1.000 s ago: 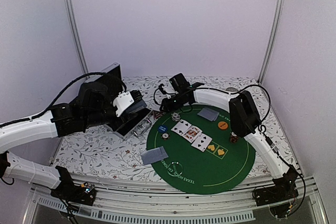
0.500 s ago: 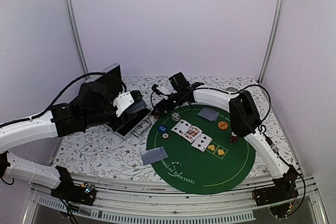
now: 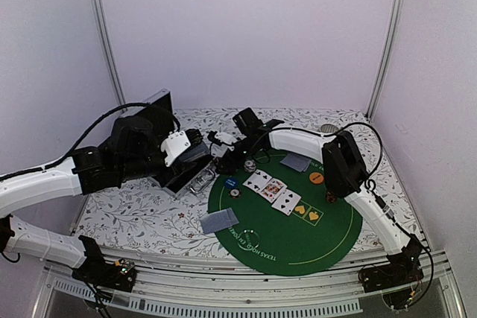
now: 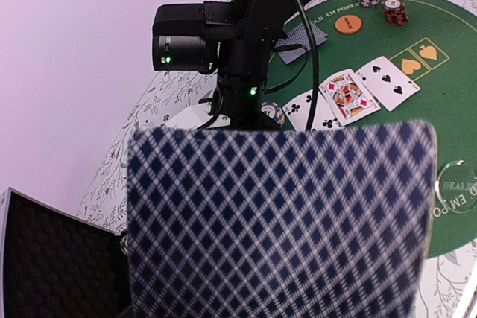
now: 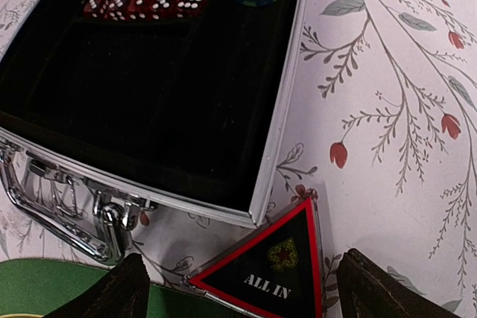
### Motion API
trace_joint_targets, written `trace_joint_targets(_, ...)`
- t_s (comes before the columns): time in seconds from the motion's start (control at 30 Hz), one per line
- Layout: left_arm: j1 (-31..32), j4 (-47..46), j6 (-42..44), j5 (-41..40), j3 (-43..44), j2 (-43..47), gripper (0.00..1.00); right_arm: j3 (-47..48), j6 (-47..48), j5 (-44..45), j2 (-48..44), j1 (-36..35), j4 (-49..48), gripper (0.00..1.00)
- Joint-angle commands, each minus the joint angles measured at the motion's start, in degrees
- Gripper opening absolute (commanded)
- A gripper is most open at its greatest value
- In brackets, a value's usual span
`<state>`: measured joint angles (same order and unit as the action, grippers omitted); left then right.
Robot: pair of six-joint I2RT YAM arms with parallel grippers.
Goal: Distribute texas hold em gaming equipment
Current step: Pick up the all-in button from the center of the board.
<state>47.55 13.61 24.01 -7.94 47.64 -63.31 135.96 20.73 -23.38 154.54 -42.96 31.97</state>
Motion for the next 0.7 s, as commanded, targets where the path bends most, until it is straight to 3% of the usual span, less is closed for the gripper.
trace_joint_targets(0.0, -0.8, -1.1, 0.3, 1.0, 1.0, 0.7, 0.42, 1.8, 4.6, 4.6, 2.1, -1.2, 3.5, 0.89)
trace_joint_targets(0.23, -0.8, -1.2, 0.4, 0.9, 1.0, 0.7, 0.42, 2.4, 4.7, 6.5, 2.8, -1.5, 2.4, 0.76)
trace_joint_targets(0.43, -0.8, -1.2, 0.4, 1.0, 1.0, 0.7, 0.42, 3.1, 3.2, 6.9, 3.6, -1.6, 0.2, 0.73)
trace_joint_targets(0.67, -0.9, -1.1, 0.5, 1.0, 0.9, 0.9, 0.42, 4.1, 3.2, 6.7, 4.8, -1.6, 2.1, 0.61)
